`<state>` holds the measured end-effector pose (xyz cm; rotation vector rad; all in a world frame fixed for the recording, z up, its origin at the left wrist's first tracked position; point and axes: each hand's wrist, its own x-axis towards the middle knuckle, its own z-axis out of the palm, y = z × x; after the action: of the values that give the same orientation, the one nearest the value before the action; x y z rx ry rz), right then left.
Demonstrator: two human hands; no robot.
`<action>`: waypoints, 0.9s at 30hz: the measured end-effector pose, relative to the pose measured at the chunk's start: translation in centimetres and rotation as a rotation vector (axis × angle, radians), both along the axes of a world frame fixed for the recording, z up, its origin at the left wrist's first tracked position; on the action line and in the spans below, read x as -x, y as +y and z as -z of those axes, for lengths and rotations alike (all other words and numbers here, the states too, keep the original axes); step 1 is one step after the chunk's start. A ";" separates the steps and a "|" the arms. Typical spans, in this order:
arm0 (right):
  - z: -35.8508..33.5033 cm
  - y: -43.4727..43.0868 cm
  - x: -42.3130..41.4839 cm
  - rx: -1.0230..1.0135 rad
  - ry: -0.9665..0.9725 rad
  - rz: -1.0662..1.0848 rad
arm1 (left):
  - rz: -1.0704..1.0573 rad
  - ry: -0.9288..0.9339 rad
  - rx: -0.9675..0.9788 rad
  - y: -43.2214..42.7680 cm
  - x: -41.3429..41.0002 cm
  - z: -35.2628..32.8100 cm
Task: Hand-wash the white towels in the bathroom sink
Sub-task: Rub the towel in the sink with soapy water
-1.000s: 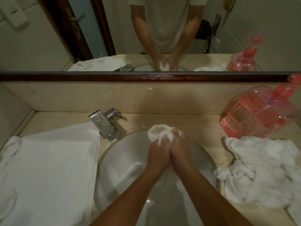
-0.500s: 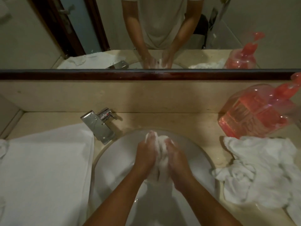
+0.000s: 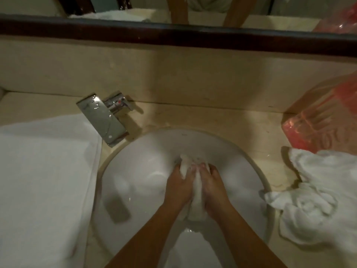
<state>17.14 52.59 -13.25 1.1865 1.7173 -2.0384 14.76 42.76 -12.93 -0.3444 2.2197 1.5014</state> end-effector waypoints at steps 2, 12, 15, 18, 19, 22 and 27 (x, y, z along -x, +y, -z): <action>-0.5 1.2 -0.3 0.046 -0.017 0.064 | -0.077 -0.088 -0.072 -0.3 0.7 -0.4; -5.9 0.2 2.2 -0.157 0.142 0.105 | -0.132 0.072 -0.142 1.8 2.6 -6.0; -7.3 -2.1 0.9 -0.199 0.244 0.018 | -0.177 0.097 -0.105 1.5 3.7 -5.9; -7.2 0.1 2.8 -0.260 0.258 0.061 | -0.066 0.146 -0.172 2.0 2.7 -6.5; -7.4 0.3 3.5 -0.264 0.231 0.039 | -0.046 0.179 -0.142 2.4 2.5 -6.7; -7.4 -1.0 2.5 -0.254 0.267 -0.005 | -0.121 0.207 -0.043 1.7 3.8 -6.8; -6.5 0.4 3.4 -0.362 0.195 -0.044 | -0.031 0.160 -0.151 1.8 1.2 -7.0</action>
<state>13.69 52.97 -6.70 1.0573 2.2587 -1.9258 13.55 44.57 -5.97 -0.2195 2.2117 1.7567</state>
